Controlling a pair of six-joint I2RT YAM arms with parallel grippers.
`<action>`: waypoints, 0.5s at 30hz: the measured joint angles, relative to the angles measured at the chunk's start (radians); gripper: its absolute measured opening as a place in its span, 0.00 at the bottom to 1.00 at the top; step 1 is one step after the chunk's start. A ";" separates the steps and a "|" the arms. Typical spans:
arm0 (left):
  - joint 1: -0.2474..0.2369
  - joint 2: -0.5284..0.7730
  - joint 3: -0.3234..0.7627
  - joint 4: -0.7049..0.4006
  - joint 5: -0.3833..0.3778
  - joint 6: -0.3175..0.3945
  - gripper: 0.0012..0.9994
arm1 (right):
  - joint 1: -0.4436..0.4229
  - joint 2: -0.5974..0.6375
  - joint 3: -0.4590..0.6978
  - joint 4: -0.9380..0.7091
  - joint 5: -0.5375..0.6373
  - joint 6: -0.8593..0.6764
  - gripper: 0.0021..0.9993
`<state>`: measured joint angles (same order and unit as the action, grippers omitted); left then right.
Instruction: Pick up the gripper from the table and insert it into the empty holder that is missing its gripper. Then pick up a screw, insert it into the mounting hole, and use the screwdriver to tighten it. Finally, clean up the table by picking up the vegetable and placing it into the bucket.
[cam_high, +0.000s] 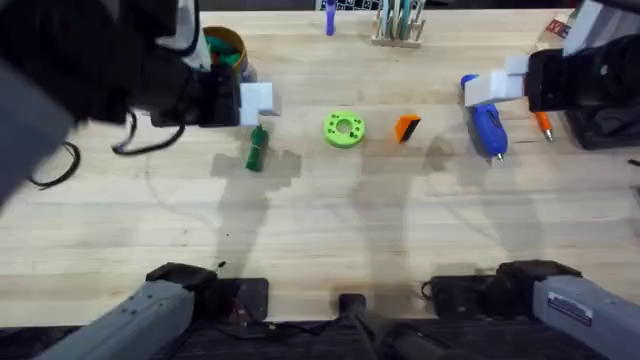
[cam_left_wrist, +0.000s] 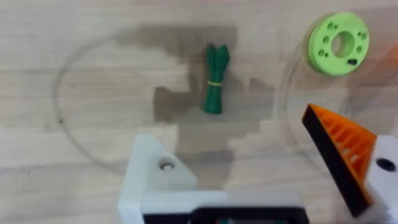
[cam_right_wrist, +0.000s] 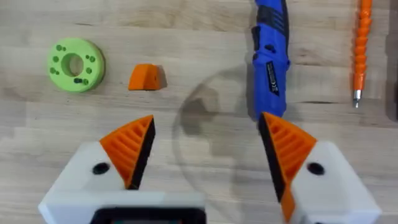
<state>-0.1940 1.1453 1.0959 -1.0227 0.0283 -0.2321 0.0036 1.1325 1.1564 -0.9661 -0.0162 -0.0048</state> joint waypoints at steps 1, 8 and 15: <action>0.000 -0.027 -0.035 0.043 -0.003 0.000 0.99 | 0.000 0.000 0.000 0.000 0.000 0.000 0.99; 0.000 -0.219 -0.276 0.305 -0.023 -0.001 0.99 | 0.000 0.000 0.000 0.000 0.000 0.000 0.99; 0.053 -0.429 -0.441 0.455 -0.025 0.000 0.99 | 0.000 0.000 0.000 0.000 0.000 0.000 0.99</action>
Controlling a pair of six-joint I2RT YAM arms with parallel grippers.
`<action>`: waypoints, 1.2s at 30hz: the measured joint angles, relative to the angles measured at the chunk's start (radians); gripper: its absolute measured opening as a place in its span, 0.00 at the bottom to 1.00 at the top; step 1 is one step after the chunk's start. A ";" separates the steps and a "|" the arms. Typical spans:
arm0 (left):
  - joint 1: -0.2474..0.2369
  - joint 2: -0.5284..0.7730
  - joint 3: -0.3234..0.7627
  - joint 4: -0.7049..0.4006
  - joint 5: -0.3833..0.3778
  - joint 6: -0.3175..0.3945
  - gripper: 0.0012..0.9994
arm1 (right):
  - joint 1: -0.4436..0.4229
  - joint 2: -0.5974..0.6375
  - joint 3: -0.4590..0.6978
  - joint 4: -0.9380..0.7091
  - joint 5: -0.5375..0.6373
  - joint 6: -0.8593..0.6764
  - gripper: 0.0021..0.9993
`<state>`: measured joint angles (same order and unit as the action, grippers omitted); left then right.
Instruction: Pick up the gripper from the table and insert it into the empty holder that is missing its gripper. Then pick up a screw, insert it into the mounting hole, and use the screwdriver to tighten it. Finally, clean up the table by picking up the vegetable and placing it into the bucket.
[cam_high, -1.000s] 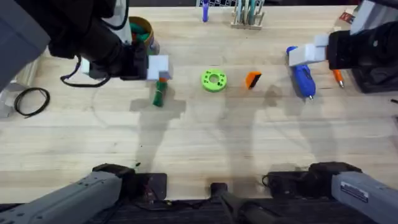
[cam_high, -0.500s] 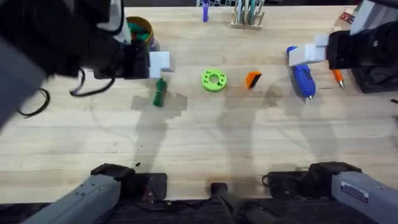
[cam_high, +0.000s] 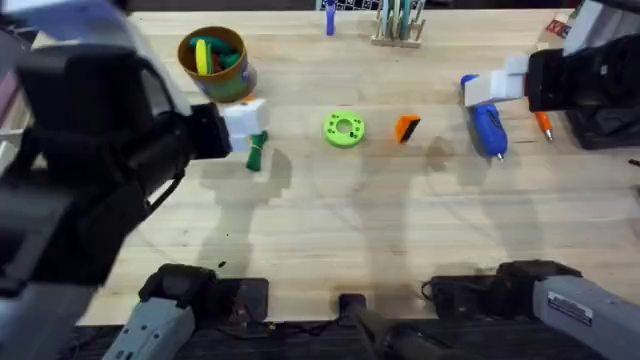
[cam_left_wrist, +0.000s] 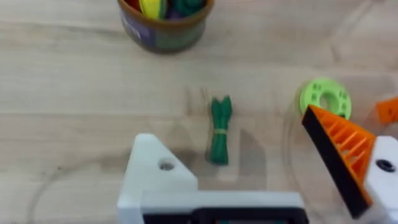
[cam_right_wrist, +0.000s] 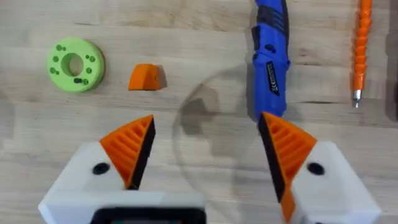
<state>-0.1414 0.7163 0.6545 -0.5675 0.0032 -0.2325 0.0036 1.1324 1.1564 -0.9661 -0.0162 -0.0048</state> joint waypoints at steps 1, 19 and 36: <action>0.012 -0.025 -0.025 0.041 0.000 0.000 0.99 | 0.000 0.000 0.000 0.000 0.000 0.000 0.99; 0.092 -0.499 -0.535 0.576 0.331 0.178 0.99 | 0.000 0.000 0.000 0.000 0.000 0.000 0.99; 0.138 -0.711 -0.644 0.485 0.866 0.261 0.99 | 0.000 0.000 0.000 0.000 0.000 0.000 0.99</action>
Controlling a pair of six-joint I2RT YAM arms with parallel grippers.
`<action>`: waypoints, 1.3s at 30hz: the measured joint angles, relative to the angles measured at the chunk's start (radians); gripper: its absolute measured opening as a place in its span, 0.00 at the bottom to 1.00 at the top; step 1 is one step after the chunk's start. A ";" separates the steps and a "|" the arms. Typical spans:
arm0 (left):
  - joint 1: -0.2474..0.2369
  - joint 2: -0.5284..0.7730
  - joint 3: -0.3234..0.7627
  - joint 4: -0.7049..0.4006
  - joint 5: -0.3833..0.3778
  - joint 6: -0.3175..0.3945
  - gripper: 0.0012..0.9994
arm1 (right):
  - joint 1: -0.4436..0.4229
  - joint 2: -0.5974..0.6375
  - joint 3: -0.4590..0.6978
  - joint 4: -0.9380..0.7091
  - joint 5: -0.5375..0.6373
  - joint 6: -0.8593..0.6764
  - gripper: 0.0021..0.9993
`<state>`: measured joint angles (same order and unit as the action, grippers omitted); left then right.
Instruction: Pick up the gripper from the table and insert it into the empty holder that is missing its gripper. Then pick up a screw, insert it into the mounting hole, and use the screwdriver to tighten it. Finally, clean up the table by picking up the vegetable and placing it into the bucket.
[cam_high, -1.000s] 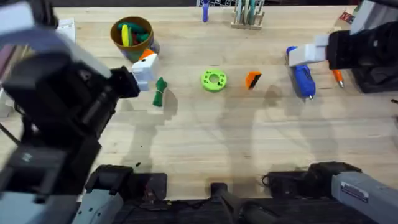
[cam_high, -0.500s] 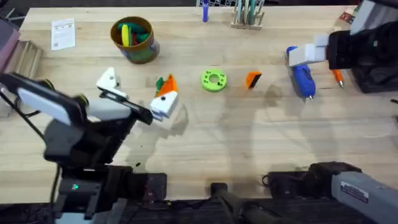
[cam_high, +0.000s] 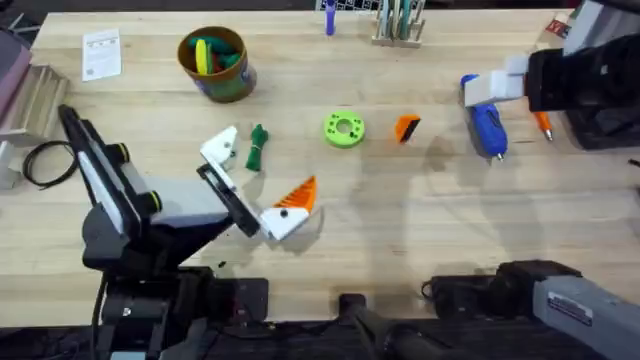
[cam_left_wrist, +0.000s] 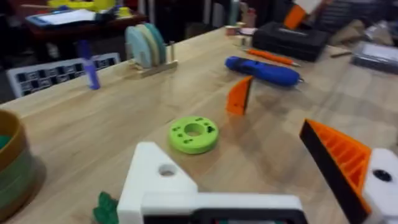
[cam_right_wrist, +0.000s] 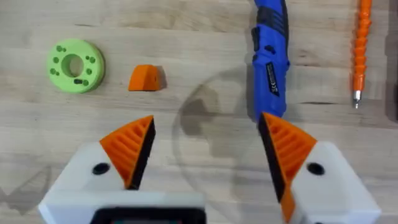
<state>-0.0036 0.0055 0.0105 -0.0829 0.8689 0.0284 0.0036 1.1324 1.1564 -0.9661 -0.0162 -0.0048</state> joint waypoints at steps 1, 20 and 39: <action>0.000 0.000 0.000 -0.004 0.025 0.014 0.99 | 0.000 0.000 0.000 0.000 0.000 0.000 0.99; 0.000 0.000 0.001 -0.025 0.186 0.057 0.99 | 0.000 0.000 0.000 0.000 0.000 0.000 0.99; 0.000 0.000 0.001 -0.025 0.186 0.042 0.99 | 0.000 0.000 0.000 0.000 0.000 0.000 0.99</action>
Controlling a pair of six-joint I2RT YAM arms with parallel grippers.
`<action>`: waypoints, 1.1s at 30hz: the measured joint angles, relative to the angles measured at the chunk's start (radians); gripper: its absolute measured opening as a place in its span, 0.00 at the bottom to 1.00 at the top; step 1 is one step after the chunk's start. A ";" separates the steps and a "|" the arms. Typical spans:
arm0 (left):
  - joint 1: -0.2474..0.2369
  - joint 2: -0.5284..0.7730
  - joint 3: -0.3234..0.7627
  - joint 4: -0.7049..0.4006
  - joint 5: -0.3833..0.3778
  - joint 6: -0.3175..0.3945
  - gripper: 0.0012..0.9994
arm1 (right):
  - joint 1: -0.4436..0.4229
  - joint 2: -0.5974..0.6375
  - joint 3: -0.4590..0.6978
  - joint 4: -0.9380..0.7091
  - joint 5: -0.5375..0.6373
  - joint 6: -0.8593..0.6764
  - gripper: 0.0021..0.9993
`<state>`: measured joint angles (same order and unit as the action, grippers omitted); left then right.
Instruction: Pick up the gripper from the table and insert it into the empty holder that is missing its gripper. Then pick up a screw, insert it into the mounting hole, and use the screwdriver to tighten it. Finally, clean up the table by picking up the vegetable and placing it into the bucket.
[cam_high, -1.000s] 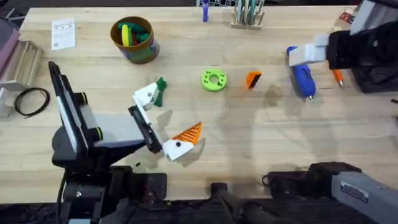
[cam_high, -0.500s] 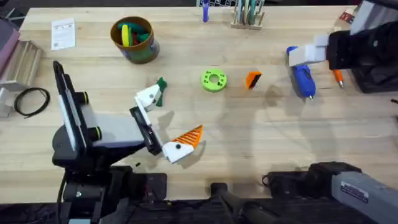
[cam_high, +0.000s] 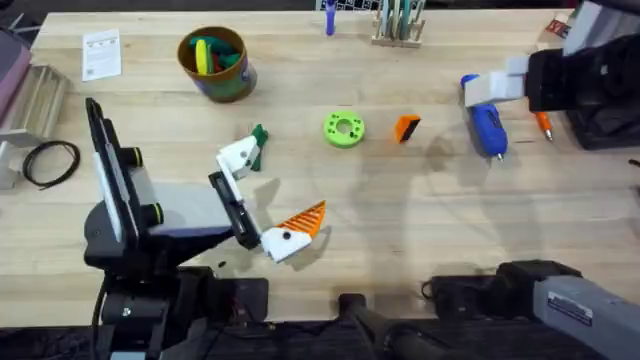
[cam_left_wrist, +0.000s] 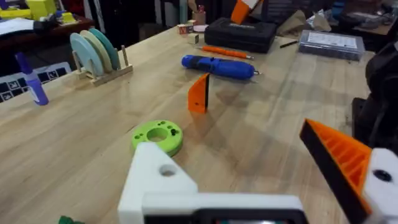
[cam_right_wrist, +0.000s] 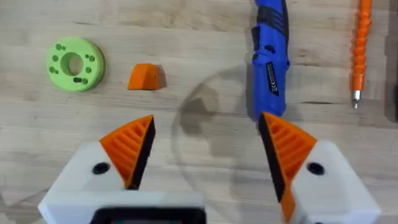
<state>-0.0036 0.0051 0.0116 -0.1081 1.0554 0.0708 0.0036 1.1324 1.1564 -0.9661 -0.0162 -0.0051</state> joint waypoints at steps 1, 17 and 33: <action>0.000 0.000 0.000 0.000 0.000 0.000 0.99 | 0.000 0.000 0.000 0.000 0.000 0.000 0.99; 0.000 0.000 0.000 0.000 0.000 0.000 0.99 | 0.000 0.000 0.000 -0.008 -0.007 0.001 0.99; 0.000 0.000 0.000 0.000 0.000 0.000 0.99 | 0.121 0.065 0.020 -0.089 -0.038 -0.006 0.99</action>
<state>-0.0036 0.0051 0.0116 -0.1082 1.0554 0.0708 0.1244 1.1969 1.1761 -1.0548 -0.0539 -0.0116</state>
